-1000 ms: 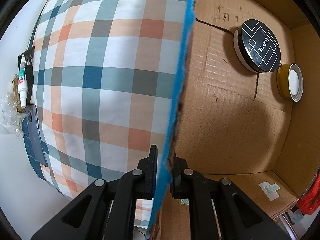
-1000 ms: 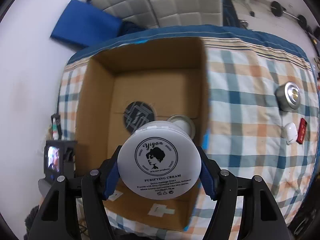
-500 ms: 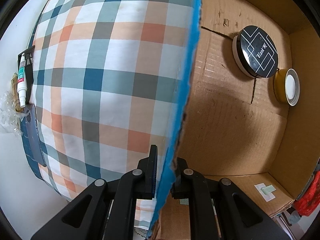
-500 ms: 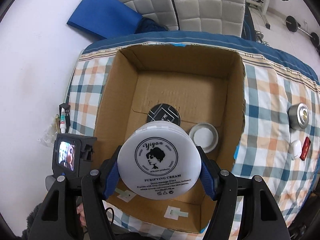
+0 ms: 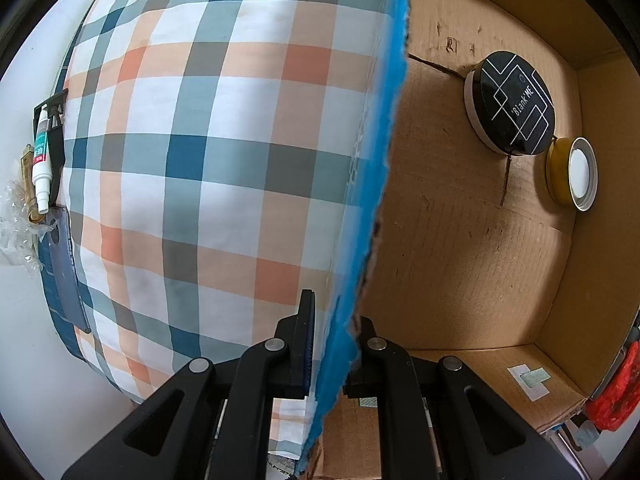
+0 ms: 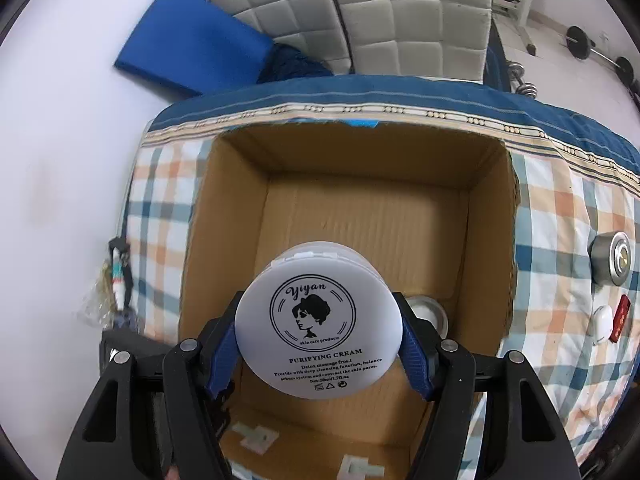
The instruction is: Organize rigid objects
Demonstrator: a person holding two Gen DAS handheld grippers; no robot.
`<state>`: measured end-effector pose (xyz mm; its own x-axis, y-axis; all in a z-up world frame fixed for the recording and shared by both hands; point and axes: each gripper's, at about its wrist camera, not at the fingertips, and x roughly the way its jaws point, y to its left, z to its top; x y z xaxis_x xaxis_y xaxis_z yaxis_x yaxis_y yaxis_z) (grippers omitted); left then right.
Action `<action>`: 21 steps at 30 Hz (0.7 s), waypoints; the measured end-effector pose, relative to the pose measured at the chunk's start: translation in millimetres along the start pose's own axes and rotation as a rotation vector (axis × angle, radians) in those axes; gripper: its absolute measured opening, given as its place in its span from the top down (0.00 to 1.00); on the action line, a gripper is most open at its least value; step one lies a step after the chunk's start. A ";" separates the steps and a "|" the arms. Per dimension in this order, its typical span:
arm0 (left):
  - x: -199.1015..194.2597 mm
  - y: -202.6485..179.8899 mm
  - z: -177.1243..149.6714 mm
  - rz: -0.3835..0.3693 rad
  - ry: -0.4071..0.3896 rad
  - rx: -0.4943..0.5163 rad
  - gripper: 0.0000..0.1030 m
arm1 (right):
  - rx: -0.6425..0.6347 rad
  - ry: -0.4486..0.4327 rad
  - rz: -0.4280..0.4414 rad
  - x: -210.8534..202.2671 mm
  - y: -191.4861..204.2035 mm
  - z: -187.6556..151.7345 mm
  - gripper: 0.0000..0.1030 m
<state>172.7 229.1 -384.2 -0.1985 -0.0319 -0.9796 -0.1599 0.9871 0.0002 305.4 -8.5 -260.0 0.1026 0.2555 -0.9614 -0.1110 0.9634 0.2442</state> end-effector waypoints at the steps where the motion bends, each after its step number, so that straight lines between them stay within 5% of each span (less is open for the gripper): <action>1: 0.0 0.2 0.3 -0.001 0.001 0.000 0.92 | 0.004 0.000 0.001 4.2 -0.5 4.0 0.32; 21: 4.7 1.0 7.8 -0.006 0.010 0.005 0.92 | 0.057 0.086 -0.071 92.1 -3.5 59.9 0.31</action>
<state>179.2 231.1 -390.4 -0.2068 -0.0390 -0.9776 -0.1558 0.9878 -0.0065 374.4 16.6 -341.7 0.0229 0.1810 -0.9832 -0.0502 0.9824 0.1797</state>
